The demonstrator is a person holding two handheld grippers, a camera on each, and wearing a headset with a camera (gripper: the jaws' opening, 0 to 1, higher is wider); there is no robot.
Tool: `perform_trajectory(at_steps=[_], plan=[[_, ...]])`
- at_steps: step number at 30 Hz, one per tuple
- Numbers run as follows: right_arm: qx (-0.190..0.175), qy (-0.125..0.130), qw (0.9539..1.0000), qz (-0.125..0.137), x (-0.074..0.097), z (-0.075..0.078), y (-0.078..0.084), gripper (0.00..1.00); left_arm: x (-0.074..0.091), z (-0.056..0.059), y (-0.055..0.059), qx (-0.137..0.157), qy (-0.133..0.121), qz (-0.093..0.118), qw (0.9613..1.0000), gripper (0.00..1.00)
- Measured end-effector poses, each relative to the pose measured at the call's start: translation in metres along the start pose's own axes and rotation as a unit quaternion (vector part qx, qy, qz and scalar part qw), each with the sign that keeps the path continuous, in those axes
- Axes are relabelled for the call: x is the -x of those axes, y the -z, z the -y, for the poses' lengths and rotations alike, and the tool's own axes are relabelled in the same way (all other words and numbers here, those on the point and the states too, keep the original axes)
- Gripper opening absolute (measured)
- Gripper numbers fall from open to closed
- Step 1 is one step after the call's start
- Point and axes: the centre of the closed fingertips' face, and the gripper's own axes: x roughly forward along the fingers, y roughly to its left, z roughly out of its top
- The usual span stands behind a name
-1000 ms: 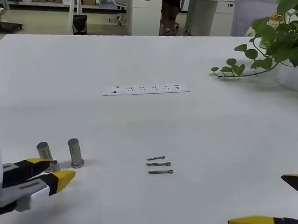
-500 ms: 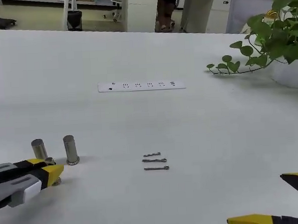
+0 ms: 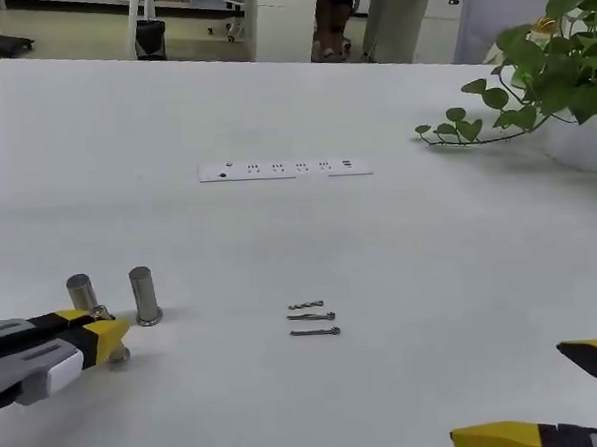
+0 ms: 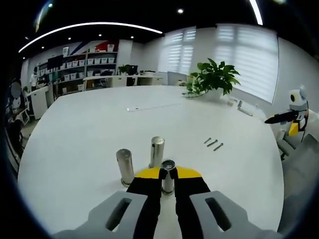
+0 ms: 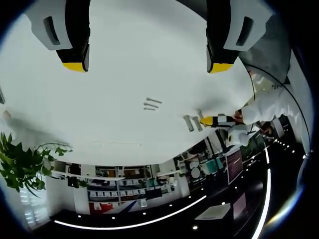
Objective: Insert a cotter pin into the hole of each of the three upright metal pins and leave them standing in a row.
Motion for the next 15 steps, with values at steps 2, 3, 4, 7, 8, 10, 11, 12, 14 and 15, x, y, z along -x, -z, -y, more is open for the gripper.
perform_trajectory(at_steps=[2,3,4,7,8,10,11,12,14,15], plan=[[-0.001,-0.003,1.0000,0.001,-0.001,-0.001,0.000,0.96,0.001,0.002,-0.003,-0.015,-0.002,0.000,0.9999,0.05],[-0.001,-0.003,1.0000,0.001,-0.001,-0.001,-0.001,0.96,0.001,0.003,-0.004,-0.021,-0.001,0.000,0.9998,0.05],[-0.001,-0.004,1.0000,0.001,-0.001,-0.002,-0.001,0.96,0.001,0.005,-0.005,-0.022,0.003,0.000,0.9998,0.05],[0.006,-0.008,0.9999,0.002,-0.001,-0.005,-0.003,0.96,0.001,0.011,-0.008,-0.022,0.014,0.005,0.9997,0.05],[0.007,-0.009,0.9999,0.003,-0.001,-0.005,-0.004,0.96,0.001,0.013,-0.009,-0.025,0.018,0.006,0.9995,0.05],[0.007,-0.009,0.9999,0.006,0.000,-0.005,-0.006,0.96,0.001,0.020,-0.011,-0.023,0.030,0.010,0.9992,0.05],[0.008,-0.009,0.9999,0.007,0.000,-0.005,-0.006,0.96,0.000,0.023,-0.012,-0.014,0.034,0.012,0.9992,0.05],[0.009,-0.009,0.9999,0.007,0.000,-0.005,-0.006,0.96,0.000,0.025,-0.013,-0.007,0.039,0.014,0.9991,0.05],[0.010,-0.008,0.9999,0.006,0.000,-0.006,-0.007,0.96,-0.001,0.033,-0.014,-0.019,0.053,0.013,0.9984,0.05],[0.010,-0.007,0.9999,0.006,0.000,-0.006,-0.007,0.96,-0.001,0.037,-0.014,-0.028,0.056,0.012,0.9980,0.05]])
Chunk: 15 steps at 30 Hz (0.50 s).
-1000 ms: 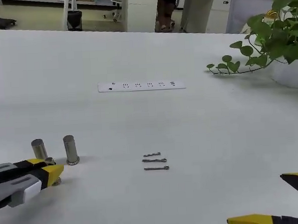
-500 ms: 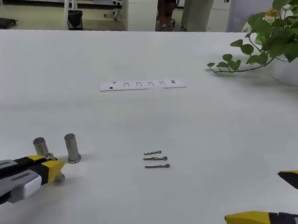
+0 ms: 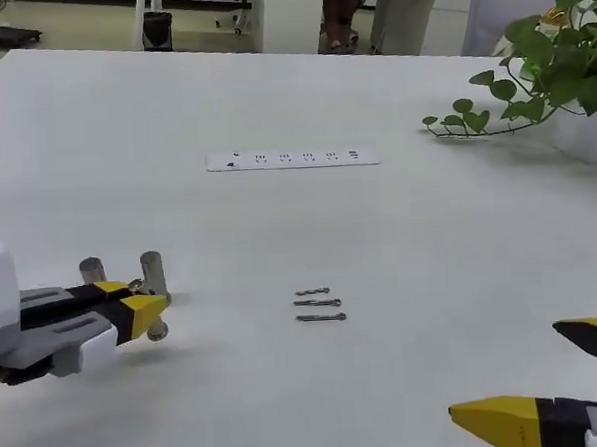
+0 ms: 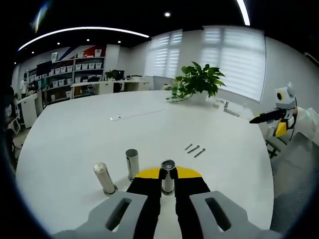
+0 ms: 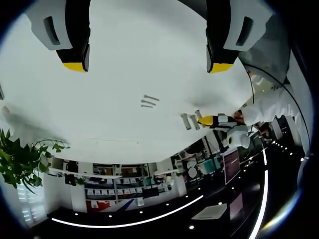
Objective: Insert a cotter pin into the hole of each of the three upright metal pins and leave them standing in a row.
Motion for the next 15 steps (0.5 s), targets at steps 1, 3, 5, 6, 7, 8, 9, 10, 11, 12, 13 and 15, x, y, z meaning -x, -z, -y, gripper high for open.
perform_trajectory(at_steps=[1,3,5,6,7,8,9,10,11,12,13,15], plan=[[-0.001,0.006,1.0000,0.001,0.000,0.001,-0.001,0.97,-0.001,0.005,-0.001,-0.006,0.008,-0.002,0.9999,0.05],[-0.002,0.007,1.0000,0.002,0.000,0.001,-0.001,0.96,-0.003,0.014,-0.002,-0.011,0.022,-0.003,0.9997,0.05],[0.000,0.009,1.0000,0.000,0.001,0.001,0.000,0.97,-0.005,0.023,-0.002,-0.027,0.037,-0.008,0.9989,0.05],[0.001,0.009,1.0000,0.000,0.001,0.001,0.001,0.96,-0.006,0.026,-0.003,-0.032,0.040,-0.009,0.9986,0.05],[0.001,0.009,1.0000,-0.001,0.001,0.000,0.001,0.96,-0.007,0.031,-0.003,-0.039,0.046,-0.011,0.9981,0.05],[0.001,0.009,1.0000,-0.001,0.001,0.000,0.002,0.96,-0.008,0.034,-0.004,-0.043,0.051,-0.010,0.9977,0.05],[0.000,0.009,1.0000,-0.002,0.001,-0.001,0.003,0.96,-0.009,0.040,-0.005,-0.051,0.060,-0.009,0.9969,0.05],[0.001,0.009,1.0000,-0.003,0.001,-0.001,0.003,0.96,-0.010,0.043,-0.006,-0.053,0.066,-0.008,0.9964,0.05],[0.001,0.008,0.9999,-0.006,0.000,-0.002,0.005,0.96,-0.011,0.048,-0.008,-0.052,0.075,-0.004,0.9958,0.05],[0.001,0.008,0.9999,-0.007,0.000,-0.002,0.005,0.96,-0.012,0.050,-0.009,-0.053,0.079,-0.003,0.9954,0.05],[0.003,0.006,0.9999,-0.009,-0.001,-0.003,0.005,0.96,-0.013,0.055,-0.010,-0.057,0.089,-0.002,0.9944,0.05],[0.007,0.001,0.9999,-0.009,-0.002,-0.005,0.004,0.96,-0.015,0.064,-0.011,-0.071,0.102,-0.001,0.9923,0.05]])
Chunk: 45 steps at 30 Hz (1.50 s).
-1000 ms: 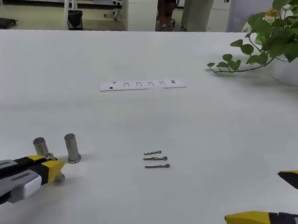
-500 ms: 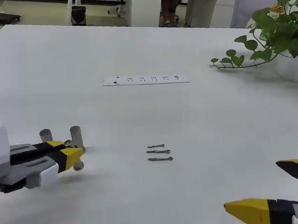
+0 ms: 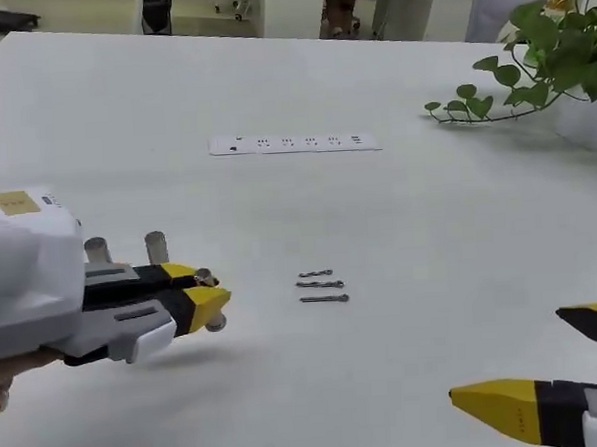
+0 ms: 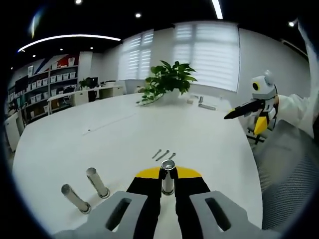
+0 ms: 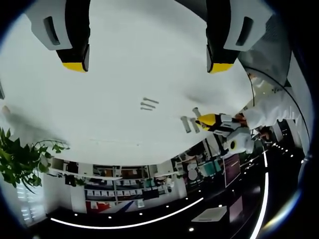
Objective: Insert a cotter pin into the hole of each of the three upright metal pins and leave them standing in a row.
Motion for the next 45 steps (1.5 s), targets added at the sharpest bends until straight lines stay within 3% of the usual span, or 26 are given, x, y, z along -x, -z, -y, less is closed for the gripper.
perform_trajectory(at_steps=[7,24,45], plan=[[0.002,-0.007,0.9999,0.011,-0.003,-0.005,-0.007,0.97,-0.016,0.021,0.007,-0.019,0.032,-0.018,0.9991,0.05],[0.004,-0.019,0.9996,0.022,-0.004,-0.012,-0.009,0.98,-0.037,0.052,0.030,-0.039,0.060,-0.053,0.9960,0.05],[0.004,-0.022,0.9997,0.007,-0.004,-0.013,-0.001,0.98,-0.045,0.060,0.037,-0.049,0.065,-0.058,0.9950,0.06]])
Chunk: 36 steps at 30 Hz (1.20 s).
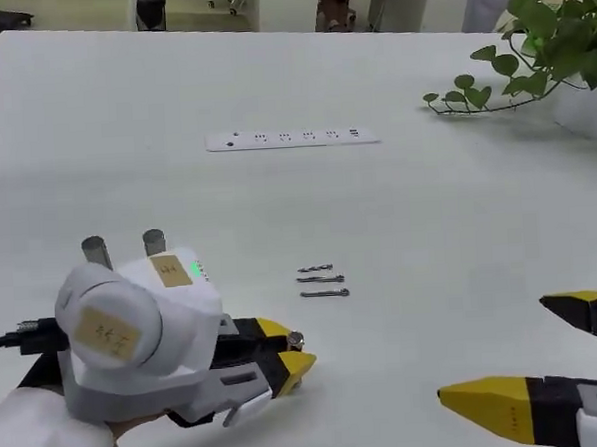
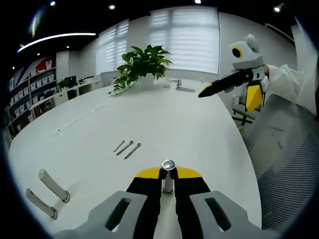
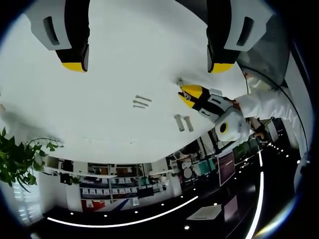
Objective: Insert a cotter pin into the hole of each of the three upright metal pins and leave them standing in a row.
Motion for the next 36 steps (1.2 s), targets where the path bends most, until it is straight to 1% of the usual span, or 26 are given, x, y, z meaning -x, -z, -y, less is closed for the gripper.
perform_trajectory(at_steps=[2,3,5,7,9,12,14,21,23,25,28,29,30,31,32,34,36], plan=[[-0.001,-0.001,1.0000,-0.001,0.000,0.000,0.001,0.98,-0.001,0.001,0.003,-0.009,0.001,-0.006,0.9999,0.06],[-0.002,-0.001,1.0000,-0.002,0.000,0.001,0.001,0.98,-0.001,0.001,0.005,-0.015,0.001,-0.013,0.9998,0.06],[-0.003,-0.001,1.0000,-0.005,-0.001,0.002,0.003,0.97,-0.001,0.002,0.007,-0.019,0.004,-0.017,0.9997,0.06],[-0.002,-0.001,1.0000,-0.008,-0.001,0.002,0.005,0.97,-0.001,0.004,0.006,-0.008,0.008,-0.012,0.9999,0.06],[-0.001,-0.001,1.0000,-0.010,-0.001,0.001,0.006,0.97,-0.001,0.004,0.007,-0.012,0.009,-0.014,0.9998,0.06],[-0.001,-0.003,0.9999,-0.011,-0.002,0.001,0.007,0.97,-0.001,0.004,0.007,-0.010,0.009,-0.013,0.9998,0.06],[-0.001,-0.003,0.9999,-0.012,-0.002,0.000,0.007,0.97,-0.001,0.005,0.007,-0.016,0.010,-0.013,0.9997,0.06],[0.002,-0.006,0.9999,-0.011,-0.002,0.000,0.004,0.97,0.000,0.003,0.008,-0.011,0.003,-0.011,0.9999,0.06],[0.002,-0.005,0.9999,-0.011,-0.002,-0.001,0.004,0.98,0.001,0.002,0.007,-0.040,-0.004,-0.014,0.9991,0.06],[0.002,-0.007,0.9999,-0.010,-0.002,-0.002,0.004,0.98,0.001,0.004,0.007,-0.039,-0.001,-0.015,0.9991,0.06],[0.003,-0.007,0.9999,-0.011,-0.002,-0.002,0.004,0.97,0.002,0.003,0.005,-0.033,-0.002,-0.010,0.9994,0.06],[0.004,-0.009,0.9999,-0.011,-0.002,-0.003,0.004,0.97,0.002,0.002,0.004,-0.031,-0.003,-0.007,0.9995,0.07],[0.005,-0.010,0.9999,-0.011,-0.002,-0.003,0.004,0.97,0.003,0.000,0.002,-0.029,-0.008,-0.004,0.9995,0.10],[0.005,-0.010,0.9999,-0.011,-0.002,-0.004,0.004,0.97,0.004,-0.001,-0.001,-0.027,-0.008,0.001,0.9996,0.13],[0.005,-0.010,0.9999,-0.010,-0.002,-0.004,0.003,0.97,0.006,-0.001,-0.004,-0.019,-0.005,0.008,0.9998,0.18],[0.005,-0.010,0.9999,-0.009,-0.002,-0.004,0.003,0.97,0.008,-0.002,-0.008,-0.007,-0.006,0.016,0.9998,0.24],[0.005,-0.010,0.9999,-0.008,-0.002,-0.005,0.004,0.97,0.011,-0.006,-0.010,-0.003,-0.012,0.019,0.9997,0.29]])
